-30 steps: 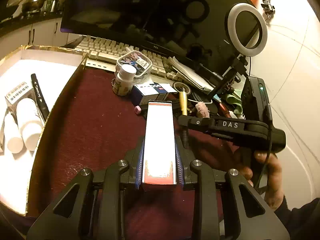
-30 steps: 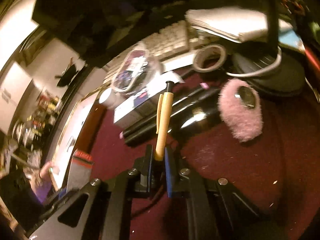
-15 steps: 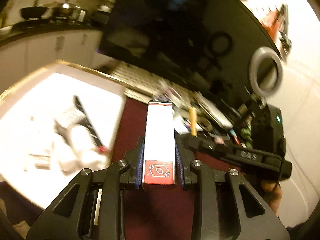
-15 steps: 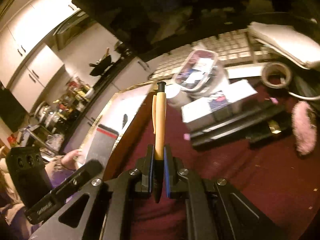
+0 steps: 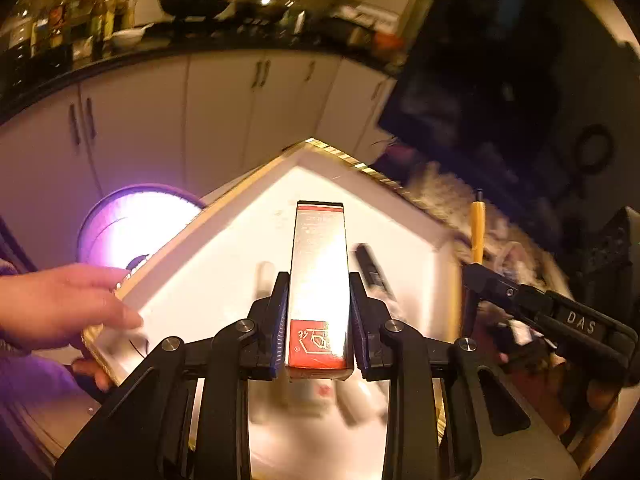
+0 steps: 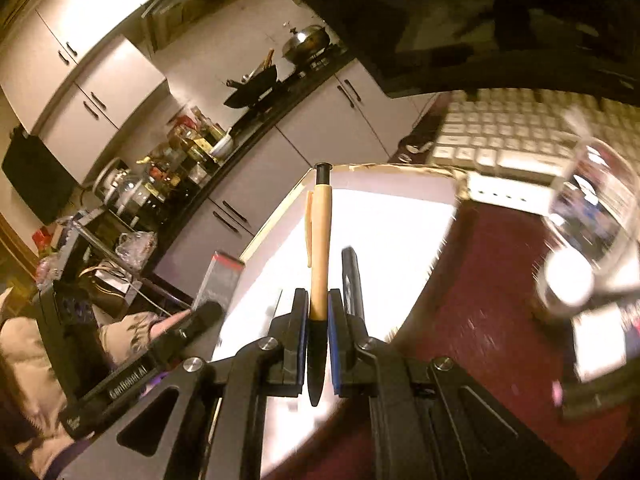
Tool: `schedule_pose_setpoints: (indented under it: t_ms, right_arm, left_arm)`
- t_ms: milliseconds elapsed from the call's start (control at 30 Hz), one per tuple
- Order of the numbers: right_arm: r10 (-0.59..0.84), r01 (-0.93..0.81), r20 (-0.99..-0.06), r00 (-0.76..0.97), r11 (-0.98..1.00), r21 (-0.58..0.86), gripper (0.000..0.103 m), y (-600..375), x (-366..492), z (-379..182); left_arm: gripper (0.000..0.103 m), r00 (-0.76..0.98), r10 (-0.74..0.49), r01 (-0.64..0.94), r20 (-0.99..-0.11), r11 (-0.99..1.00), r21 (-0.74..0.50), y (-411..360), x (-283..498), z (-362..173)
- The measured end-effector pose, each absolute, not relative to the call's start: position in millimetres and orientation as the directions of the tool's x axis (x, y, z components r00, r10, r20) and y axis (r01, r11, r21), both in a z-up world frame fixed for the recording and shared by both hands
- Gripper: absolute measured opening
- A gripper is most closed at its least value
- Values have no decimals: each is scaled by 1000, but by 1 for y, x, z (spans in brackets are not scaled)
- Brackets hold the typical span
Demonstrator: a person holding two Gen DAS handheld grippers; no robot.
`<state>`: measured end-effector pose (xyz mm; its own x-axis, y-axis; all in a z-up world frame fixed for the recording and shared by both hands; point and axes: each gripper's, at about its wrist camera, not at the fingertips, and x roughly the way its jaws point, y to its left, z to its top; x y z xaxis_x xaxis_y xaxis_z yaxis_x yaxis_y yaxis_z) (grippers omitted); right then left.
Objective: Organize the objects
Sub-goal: 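Carry the silver box into the tray with left tool while right tool carries the yellow pen, then open both tools in the tray and withdraw to the desk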
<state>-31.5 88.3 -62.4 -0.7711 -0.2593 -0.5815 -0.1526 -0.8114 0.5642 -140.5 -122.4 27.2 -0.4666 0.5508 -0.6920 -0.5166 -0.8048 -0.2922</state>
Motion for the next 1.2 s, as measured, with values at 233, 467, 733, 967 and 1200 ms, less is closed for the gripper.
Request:
schedule_pose_setpoints:
  t_ms: [233, 467, 733, 967, 1200]
  right_arm:
    - [-142, -224, -679, -720, -879, 421, 7, 77, -58, -86]
    - [-118, -214, -701, -703, -906, 366, 7, 65, -62, -97]
    - [-103, -213, -701, -706, -913, 348, 8, 63, -62, -102]
    - [-159, -212, -664, -731, -871, 443, 8, 74, -60, -101]
    - [-226, -117, -598, -769, -870, 479, 36, 72, -49, -76]
  left_arm:
    - [27, -447, 489, -501, -749, -831, -243, -99, -169, 16]
    - [27, -392, 457, -502, -798, -833, -231, -77, -189, 7]
    - [27, -364, 392, -542, -845, -827, -150, -53, -191, 0]
    - [39, -364, 425, -561, -829, -810, -170, -56, -182, 6]
    - [45, -436, 563, -579, -702, -773, -260, -95, -146, 32]
